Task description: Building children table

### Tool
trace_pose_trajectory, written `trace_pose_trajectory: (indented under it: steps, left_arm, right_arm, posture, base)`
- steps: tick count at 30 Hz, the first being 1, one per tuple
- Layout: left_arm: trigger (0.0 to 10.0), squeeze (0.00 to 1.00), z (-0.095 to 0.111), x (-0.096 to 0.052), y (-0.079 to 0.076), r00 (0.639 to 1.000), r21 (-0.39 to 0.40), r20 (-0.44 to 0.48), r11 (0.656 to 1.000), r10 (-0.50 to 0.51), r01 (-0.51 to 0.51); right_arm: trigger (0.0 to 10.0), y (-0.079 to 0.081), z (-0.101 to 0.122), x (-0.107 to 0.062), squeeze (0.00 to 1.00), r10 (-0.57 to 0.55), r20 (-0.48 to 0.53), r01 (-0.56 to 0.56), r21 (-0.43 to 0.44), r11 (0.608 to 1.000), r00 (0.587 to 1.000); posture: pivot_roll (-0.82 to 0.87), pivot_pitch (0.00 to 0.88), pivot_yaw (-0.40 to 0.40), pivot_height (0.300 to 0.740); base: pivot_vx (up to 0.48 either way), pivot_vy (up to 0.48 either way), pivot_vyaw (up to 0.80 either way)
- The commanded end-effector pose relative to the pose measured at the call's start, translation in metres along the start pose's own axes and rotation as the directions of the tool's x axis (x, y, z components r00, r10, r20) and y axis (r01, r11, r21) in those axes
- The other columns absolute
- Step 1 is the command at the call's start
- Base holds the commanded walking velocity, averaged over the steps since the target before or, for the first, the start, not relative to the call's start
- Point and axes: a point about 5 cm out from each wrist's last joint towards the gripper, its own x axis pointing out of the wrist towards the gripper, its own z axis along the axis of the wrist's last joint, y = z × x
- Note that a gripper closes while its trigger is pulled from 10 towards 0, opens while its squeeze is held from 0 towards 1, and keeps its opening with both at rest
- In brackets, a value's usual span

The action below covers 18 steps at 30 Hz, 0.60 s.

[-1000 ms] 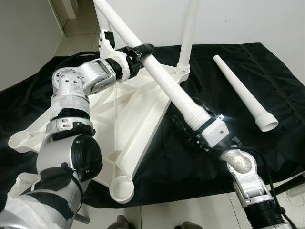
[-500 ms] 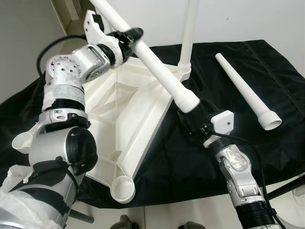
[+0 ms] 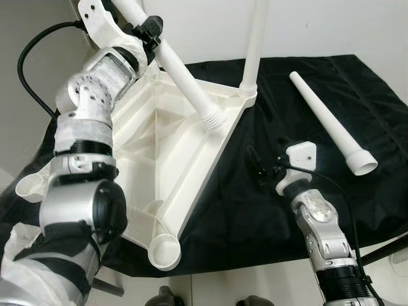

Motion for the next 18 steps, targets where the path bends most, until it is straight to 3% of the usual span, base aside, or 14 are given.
trace_pose_trajectory:
  steps: [1, 5, 11, 18]
  left_arm:
    - [10.0, 0.0, 0.005, -0.003, -0.015, 0.994, 0.084, 0.062, 0.993, -0.085, 0.08]
    - [10.0, 0.0, 0.001, -0.005, -0.026, 0.99, 0.14, 0.08, 0.985, -0.116, 0.103]
    - [10.0, 0.0, -0.007, -0.008, -0.061, 0.975, 0.29, 0.127, 0.947, -0.182, 0.139]
    - [10.0, 0.0, -0.015, -0.008, -0.076, 0.971, 0.36, 0.116, 0.92, -0.211, 0.157]
  right_arm:
    - [10.0, 0.007, 0.008, 0.007, 0.0, 0.006, 0.006, -0.006, 0.003, 1.0, 1.0]
    - [10.0, 0.008, 0.012, 0.014, 0.0, -0.013, 0.0, 0.013, -0.041, 0.999, 1.0]
    - [10.0, 0.011, 0.021, 0.032, 0.0, -0.022, -0.003, 0.022, -0.098, 0.995, 1.0]
    - [10.0, 0.013, 0.025, 0.04, 0.0, -0.019, -0.002, 0.019, -0.114, 0.993, 1.0]
  posture:
    - [-0.14, 0.0, 0.061, 0.74]
    - [-0.13, 0.0, 0.043, 0.74]
    - [-0.1, 0.0, 0.017, 0.74]
    - [-0.09, 0.0, 0.001, 0.74]
  base:
    - [0.0, 0.0, 0.0]
    - [0.0, 0.0, 0.0]
    - [0.0, 0.0, 0.0]
    - [0.0, 0.0, 0.0]
